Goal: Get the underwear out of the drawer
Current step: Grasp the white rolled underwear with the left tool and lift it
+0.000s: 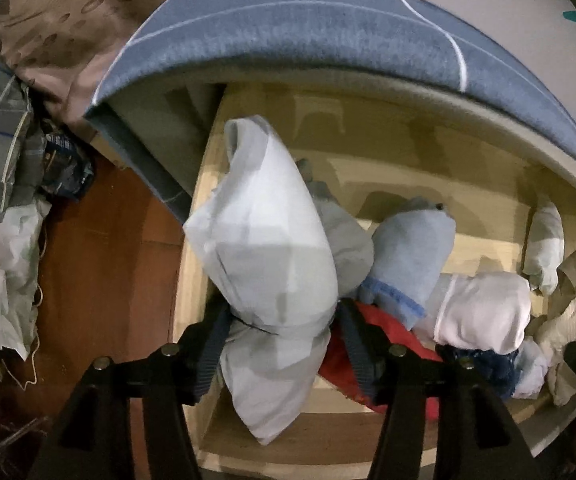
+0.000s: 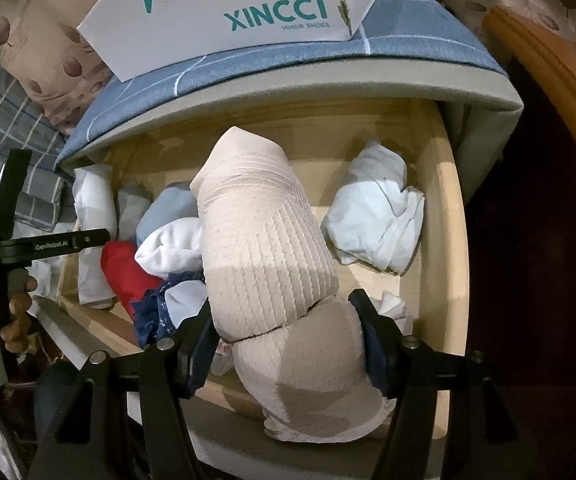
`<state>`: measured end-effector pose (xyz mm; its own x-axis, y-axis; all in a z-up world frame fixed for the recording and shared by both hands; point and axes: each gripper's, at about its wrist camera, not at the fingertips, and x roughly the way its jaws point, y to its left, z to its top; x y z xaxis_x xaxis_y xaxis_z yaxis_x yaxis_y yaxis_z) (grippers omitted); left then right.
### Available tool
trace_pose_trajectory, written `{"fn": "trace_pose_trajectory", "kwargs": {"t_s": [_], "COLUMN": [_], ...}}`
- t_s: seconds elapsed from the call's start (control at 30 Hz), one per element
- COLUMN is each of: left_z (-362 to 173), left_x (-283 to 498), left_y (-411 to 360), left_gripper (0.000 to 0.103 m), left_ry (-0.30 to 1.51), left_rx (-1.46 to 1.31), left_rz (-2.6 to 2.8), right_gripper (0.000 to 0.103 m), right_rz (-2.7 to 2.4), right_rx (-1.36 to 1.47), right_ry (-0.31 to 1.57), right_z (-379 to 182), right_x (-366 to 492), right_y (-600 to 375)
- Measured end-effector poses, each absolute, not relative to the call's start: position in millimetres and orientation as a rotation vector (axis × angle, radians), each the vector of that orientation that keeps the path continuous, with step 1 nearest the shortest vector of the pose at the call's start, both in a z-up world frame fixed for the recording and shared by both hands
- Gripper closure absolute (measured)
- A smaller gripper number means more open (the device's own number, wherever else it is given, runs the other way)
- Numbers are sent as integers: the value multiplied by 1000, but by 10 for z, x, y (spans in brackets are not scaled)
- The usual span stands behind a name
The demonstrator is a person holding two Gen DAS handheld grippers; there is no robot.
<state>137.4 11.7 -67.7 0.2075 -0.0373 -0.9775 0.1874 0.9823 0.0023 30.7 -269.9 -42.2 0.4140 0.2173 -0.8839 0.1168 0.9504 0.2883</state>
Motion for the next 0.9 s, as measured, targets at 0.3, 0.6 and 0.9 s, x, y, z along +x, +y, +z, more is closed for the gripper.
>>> {"fn": "trace_pose_trajectory", "kwargs": {"t_s": [0.3, 0.6, 0.9], "left_z": [-820, -843, -677], "left_x": [1421, 1455, 1390], "left_y": [8, 76, 183], "left_gripper": [43, 57, 66], "left_ry": [1402, 1398, 1386], "left_rx": [145, 96, 46], "left_rz": [-125, -89, -148], "right_gripper": [43, 42, 42], "right_rz": [73, 79, 65], "right_rx": [340, 358, 334], "right_ry": [1163, 1168, 1174], "right_z": [-454, -472, -462], "right_x": [330, 353, 365], "right_y": [-2695, -2701, -2650]}}
